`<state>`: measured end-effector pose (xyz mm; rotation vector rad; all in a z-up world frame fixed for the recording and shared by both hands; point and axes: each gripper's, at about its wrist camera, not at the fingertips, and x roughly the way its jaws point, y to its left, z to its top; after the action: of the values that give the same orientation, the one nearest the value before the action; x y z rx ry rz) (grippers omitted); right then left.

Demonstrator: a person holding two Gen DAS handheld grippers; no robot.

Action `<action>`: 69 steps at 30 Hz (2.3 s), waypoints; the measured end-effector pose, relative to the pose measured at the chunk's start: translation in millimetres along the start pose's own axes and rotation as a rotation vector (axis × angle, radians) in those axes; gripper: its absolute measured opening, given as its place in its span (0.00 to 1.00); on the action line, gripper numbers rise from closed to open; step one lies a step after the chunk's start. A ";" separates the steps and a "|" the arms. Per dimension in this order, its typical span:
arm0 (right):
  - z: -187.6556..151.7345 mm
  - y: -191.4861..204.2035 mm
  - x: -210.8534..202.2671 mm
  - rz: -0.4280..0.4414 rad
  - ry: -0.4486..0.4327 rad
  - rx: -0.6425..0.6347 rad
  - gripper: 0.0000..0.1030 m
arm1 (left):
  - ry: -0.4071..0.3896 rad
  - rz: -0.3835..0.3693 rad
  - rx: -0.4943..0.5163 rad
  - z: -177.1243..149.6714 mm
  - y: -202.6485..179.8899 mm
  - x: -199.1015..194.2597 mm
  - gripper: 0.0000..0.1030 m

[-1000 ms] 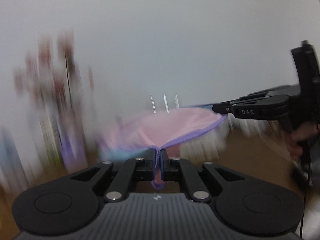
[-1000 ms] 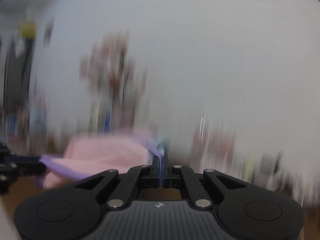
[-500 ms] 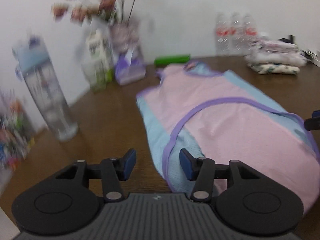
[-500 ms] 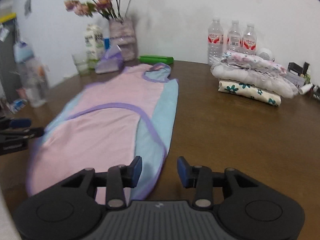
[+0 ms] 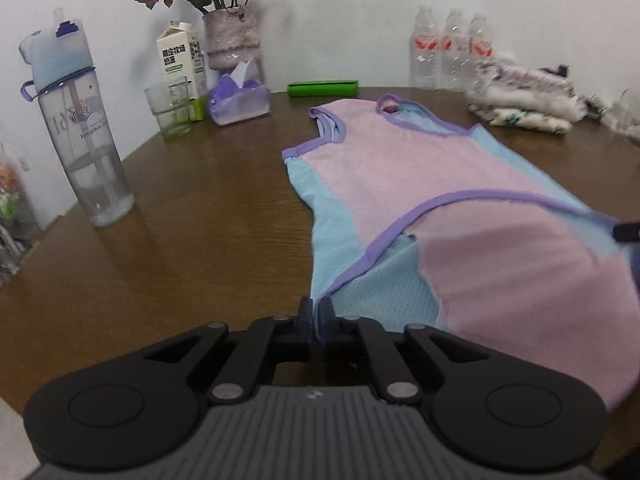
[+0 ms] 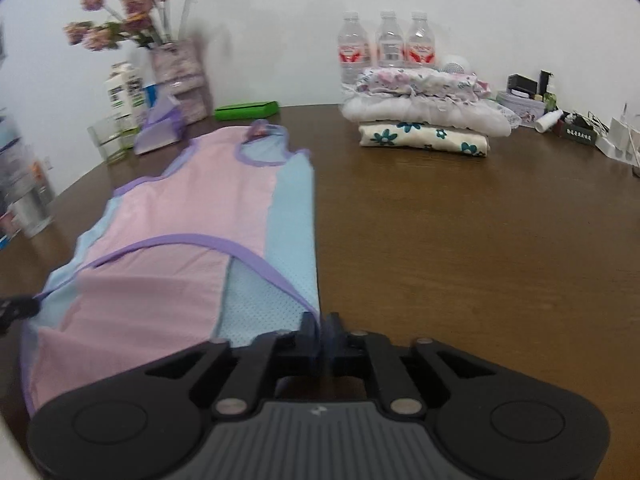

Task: Fold clothes

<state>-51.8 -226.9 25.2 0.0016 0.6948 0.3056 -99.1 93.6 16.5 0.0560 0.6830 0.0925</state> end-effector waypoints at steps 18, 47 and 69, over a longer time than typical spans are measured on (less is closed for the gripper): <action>12.0 0.6 -11.9 0.105 -0.019 -0.173 0.00 | -0.045 -0.019 0.217 8.1 -22.6 -9.9 0.02; 124.8 -9.0 161.0 0.020 0.065 -0.163 0.04 | 0.102 -0.199 0.084 145.4 16.9 179.6 0.01; 108.1 -22.9 147.2 0.025 0.009 -0.142 0.08 | 0.129 -0.121 0.051 159.0 30.6 177.8 0.04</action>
<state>129.5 -197.1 13.4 -0.1268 0.6814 0.3786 136.6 139.1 30.6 0.0583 0.8161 -0.0379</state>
